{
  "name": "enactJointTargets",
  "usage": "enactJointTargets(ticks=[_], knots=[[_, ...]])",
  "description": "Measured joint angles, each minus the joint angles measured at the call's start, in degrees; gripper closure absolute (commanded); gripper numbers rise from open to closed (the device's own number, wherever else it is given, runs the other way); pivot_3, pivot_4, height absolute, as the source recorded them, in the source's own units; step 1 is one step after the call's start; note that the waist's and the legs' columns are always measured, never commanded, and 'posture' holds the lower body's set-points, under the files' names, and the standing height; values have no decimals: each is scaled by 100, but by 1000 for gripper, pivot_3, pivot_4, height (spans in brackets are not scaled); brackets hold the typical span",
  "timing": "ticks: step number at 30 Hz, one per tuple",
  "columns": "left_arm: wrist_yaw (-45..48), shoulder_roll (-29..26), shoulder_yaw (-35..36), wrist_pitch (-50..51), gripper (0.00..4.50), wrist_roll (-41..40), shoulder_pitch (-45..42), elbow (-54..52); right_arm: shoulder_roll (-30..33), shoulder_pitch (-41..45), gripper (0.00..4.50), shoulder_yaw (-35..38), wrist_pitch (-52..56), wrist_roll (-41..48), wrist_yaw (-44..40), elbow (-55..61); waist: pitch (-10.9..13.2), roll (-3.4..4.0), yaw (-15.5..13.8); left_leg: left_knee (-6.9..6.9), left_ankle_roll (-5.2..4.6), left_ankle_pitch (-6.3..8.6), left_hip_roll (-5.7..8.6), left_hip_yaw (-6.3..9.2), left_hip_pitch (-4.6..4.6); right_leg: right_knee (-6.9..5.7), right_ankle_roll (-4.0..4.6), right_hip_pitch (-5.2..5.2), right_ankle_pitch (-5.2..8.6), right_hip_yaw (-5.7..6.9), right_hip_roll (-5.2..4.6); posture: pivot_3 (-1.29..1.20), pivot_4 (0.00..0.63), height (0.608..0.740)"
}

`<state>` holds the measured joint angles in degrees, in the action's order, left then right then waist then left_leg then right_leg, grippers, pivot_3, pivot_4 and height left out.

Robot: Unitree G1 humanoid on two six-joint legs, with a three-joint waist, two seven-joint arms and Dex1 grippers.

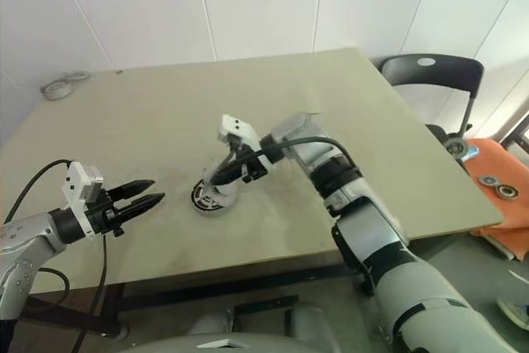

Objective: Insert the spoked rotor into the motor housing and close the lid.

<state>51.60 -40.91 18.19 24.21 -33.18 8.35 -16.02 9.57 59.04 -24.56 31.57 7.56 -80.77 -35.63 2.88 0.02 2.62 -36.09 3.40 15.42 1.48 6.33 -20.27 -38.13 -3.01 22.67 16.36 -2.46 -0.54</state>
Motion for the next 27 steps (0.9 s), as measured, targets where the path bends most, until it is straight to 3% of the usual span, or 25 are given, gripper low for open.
enactJointTargets(ticks=[8, 27], knots=[[-76, 31, 81, 2, 2237, -3, 66, -72, -721, 115, 4479, 23, -331, -226, 494, -1129, 0, 0, -6, -2, 0, 0, 2, 0, -3, 0, 0, 1, 0, 0, -2, 0, 0, 740], [-173, 50, 145, 6, 2237, -7, 254, -227, -1348, 330, 4479, 362, -1078, -722, 1297, -2482, 1, 2, 15, 2, 0, 0, 2, 1, -1, -2, 0, 2, 0, -1, 0, 0, 0, 740]])
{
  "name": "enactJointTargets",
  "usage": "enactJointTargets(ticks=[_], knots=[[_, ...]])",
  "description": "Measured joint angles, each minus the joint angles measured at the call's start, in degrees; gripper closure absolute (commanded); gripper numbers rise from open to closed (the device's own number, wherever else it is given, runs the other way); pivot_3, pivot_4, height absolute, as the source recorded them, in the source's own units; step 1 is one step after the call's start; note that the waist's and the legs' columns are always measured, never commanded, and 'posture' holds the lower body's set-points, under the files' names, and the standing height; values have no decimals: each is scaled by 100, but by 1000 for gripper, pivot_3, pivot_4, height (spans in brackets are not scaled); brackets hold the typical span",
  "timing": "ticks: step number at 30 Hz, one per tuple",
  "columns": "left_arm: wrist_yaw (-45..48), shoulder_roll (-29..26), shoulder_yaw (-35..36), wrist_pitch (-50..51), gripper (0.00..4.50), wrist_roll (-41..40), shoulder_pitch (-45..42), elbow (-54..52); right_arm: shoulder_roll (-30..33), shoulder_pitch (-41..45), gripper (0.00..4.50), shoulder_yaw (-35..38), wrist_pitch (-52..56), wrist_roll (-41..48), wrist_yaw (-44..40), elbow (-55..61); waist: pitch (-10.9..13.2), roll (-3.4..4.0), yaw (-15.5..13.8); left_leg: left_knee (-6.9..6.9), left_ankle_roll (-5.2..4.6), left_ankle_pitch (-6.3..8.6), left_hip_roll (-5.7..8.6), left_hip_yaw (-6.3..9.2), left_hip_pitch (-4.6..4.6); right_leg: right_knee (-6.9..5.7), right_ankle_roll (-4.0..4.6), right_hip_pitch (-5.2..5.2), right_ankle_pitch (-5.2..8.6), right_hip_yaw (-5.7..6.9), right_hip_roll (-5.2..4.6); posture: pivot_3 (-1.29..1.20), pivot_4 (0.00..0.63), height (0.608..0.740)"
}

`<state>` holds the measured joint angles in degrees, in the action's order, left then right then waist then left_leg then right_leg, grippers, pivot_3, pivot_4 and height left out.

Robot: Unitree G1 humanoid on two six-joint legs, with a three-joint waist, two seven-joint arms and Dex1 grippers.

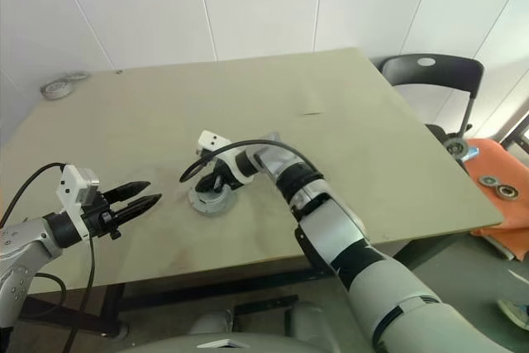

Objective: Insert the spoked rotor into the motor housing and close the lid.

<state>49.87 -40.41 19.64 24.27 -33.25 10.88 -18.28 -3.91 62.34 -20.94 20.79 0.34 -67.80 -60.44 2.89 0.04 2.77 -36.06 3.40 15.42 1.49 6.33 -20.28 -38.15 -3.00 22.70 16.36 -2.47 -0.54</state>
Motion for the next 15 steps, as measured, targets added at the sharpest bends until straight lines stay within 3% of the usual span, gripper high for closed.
enactJointTargets(ticks=[15], knots=[[-19, 10, 39, 4, 2237, -3, 43, -65, -131, -168, 4479, 330, -29, 22, -287, 83, 1, 8, 38, -4, 0, 0, 0, 0, 32, 0, 1, -33, 2, 0, 1, 0, 0, 740]])
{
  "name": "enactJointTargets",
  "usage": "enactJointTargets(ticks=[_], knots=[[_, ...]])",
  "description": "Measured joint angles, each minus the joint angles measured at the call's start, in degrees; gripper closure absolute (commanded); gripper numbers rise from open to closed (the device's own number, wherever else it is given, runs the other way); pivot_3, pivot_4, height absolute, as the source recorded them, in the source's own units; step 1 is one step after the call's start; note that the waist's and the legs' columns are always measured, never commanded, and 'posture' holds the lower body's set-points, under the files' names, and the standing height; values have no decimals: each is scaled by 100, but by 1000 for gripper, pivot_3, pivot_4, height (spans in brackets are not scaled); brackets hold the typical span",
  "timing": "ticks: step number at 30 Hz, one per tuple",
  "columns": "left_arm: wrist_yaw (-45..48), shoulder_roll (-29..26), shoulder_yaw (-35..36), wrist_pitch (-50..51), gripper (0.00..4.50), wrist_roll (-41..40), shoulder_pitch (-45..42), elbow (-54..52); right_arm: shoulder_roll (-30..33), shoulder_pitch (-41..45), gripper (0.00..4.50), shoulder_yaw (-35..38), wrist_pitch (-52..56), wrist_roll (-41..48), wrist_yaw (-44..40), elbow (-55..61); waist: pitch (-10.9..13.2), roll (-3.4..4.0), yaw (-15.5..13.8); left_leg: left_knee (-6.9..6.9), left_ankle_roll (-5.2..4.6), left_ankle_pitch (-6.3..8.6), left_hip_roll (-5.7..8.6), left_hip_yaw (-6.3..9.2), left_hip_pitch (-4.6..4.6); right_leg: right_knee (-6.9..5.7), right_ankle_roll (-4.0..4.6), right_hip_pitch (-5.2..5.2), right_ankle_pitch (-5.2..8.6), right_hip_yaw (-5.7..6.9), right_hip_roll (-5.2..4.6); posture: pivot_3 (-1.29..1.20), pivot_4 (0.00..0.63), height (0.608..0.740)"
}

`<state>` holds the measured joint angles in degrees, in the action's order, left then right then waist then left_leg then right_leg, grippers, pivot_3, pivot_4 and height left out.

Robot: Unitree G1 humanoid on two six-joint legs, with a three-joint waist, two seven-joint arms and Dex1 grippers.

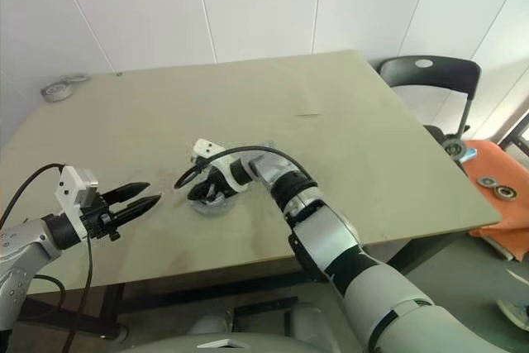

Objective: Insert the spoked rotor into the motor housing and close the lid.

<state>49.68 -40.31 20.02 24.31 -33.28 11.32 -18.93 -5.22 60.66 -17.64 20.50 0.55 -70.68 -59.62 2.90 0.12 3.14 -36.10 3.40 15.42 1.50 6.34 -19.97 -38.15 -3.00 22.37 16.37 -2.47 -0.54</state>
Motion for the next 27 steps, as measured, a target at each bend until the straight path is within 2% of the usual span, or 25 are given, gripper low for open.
enactJointTargets(ticks=[8, 12, 16, 20, 23, 27], knots=[[27, 0, -8, -1, 2237, 0, -161, 36, 402, 89, 4479, 369, 266, 498, -525, 1253, -4, -6, 80, 4, 0, 0, 0, 6, -34, 1, -3, 33, -3, 2, -2, 0, 0, 740], [34, 0, -11, -2, 2237, 1, -208, 46, 693, 37, 4479, 382, 116, 517, -395, 1598, -4, -6, 80, 3, 0, 0, 0, 5, -34, 1, -3, 32, -2, 2, -3, 0, 0, 740], [33, 12, -12, -3, 2237, 1, -207, 49, 1016, -436, 4479, 355, -1343, 16, 696, 1759, -6, -9, 79, 3, 0, 0, 1, 2, -34, 3, -3, 31, -2, 1, -3, 0, 0, 740], [34, 26, -6, -3, 2237, 0, -162, 47, 1121, -1322, 4479, 257, -3210, -453, 1663, 1824, -6, -9, 88, 9, 0, 0, 0, -1, -36, 3, -4, 35, -3, -2, -1, 0, 0, 740], [38, 30, -7, -2, 2237, 0, -91, 35, 1077, -1861, 4479, 20, -3472, -501, 1699, 2295, -5, -8, 102, 10, 0, 0, -6, -4, -35, -3, -4, 39, -3, -7, 3, 0, 0, 740], [53, 32, -7, 1, 2237, 0, -16, 31, 1055, -2099, 4479, -155, -3068, -333, 1419, 3086, -5, -9, 74, -2, 0, 0, -5, 2, -24, -6, -3, 24, -2, -2, 2, 0, 0, 740]])
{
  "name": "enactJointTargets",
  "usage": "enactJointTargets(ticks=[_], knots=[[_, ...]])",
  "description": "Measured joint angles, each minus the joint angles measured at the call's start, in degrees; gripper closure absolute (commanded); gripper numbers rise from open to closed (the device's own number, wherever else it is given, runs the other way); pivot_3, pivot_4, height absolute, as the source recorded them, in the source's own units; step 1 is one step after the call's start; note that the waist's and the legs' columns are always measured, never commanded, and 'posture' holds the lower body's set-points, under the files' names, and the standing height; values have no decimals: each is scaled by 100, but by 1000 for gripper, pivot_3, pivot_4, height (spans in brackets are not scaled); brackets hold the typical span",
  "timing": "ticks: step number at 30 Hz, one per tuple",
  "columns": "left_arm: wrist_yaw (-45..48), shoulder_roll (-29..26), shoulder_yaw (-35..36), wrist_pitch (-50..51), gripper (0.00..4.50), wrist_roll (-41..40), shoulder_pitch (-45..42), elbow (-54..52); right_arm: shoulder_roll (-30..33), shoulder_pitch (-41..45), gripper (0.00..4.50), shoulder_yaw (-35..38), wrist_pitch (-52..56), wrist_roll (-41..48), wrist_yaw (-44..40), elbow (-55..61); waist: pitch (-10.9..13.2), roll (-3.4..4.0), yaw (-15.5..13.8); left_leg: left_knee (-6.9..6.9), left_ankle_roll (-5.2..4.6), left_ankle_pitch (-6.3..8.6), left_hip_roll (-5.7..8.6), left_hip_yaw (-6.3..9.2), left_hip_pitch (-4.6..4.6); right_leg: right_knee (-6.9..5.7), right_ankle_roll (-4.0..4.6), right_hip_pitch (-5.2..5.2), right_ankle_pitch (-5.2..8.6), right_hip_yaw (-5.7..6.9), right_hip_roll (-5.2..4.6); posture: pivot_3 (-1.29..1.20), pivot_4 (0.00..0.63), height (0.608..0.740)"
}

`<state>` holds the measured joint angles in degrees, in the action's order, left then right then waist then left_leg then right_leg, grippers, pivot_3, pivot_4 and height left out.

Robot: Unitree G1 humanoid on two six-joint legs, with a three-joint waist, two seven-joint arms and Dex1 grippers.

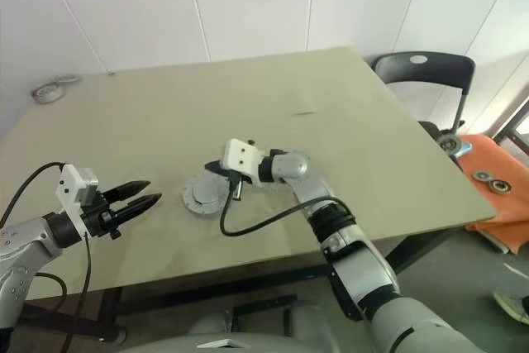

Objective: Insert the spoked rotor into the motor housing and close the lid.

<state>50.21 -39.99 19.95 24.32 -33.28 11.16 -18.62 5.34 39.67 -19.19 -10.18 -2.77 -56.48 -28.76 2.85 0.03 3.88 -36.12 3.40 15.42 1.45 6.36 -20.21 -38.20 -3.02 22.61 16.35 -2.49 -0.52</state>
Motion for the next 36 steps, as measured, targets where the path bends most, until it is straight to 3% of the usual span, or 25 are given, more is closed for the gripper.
enactJointTargets(ticks=[8, 11, 16, 21, 23, 25, 29, 36], knots=[[-4, 6, 3, 4, 2237, -19, 88, -27, 39, -673, 4479, -239, 1025, 187, -26, 1184, -1, -1, -67, 0, 0, 0, 2, -1, 18, 6, 3, -19, 3, 1, 0, 0, 0, 740], [-5, 6, 3, 5, 2237, -64, 89, -29, 40, -676, 3916, -249, 1095, 179, 78, 1239, -1, -2, -74, 2, 0, 0, 1, -1, 19, 7, 3, -19, 3, 1, 1, 0, 0, 740], [-34, 4, 7, 9, 2237, -100, 90, -34, 38, -610, 2310, -502, 893, -198, 486, 955, -1, -2, -80, 2, 0, 0, 2, -4, 18, 9, 3, -18, 3, 1, -1, 0, 0, 740], [-50, 4, 7, 9, 2237, -101, 85, -37, 12, -608, 2310, -626, 936, -283, 562, 619, 0, -3, -100, 2, 0, 0, 2, -3, 17, 9, 3, -18, 3, 1, -1, 0, 0, 740], [-52, 4, 8, 8, 2237, -101, 82, -37, 12, -607, 1947, -629, 818, -291, 590, 524, 0, -3, -112, 2, 0, 0, 2, -4, 17, 8, 3, -18, 3, 1, -1, 0, 0, 740], [-54, 4, 8, 8, 2237, -101, 82, -37, 13, -607, 1488, -632, 696, -323, 651, 491, 0, -3, -122, 2, 0, 0, 2, -4, 17, 8, 3, -18, 3, 1, 0, 0, 0, 740], [-61, 4, 10, 8, 2237, -101, 82, -37, 17, -607, 90, -680, 645, -358, 653, 491, 0, -3, -129, 1, 0, 0, 2, -4, 17, 8, 3, -19, 3, 1, 0, 0, 0, 740], [-46, -1, 10, 8, 2237, -101, 27, -37, 22, -607, 17, -730, 763, -368, 581, 492, 0, -3, -129, 1, 0, 0, 2, -3, 18, 8, 3, -19, 3, 1, 0, 0, 0, 740]])
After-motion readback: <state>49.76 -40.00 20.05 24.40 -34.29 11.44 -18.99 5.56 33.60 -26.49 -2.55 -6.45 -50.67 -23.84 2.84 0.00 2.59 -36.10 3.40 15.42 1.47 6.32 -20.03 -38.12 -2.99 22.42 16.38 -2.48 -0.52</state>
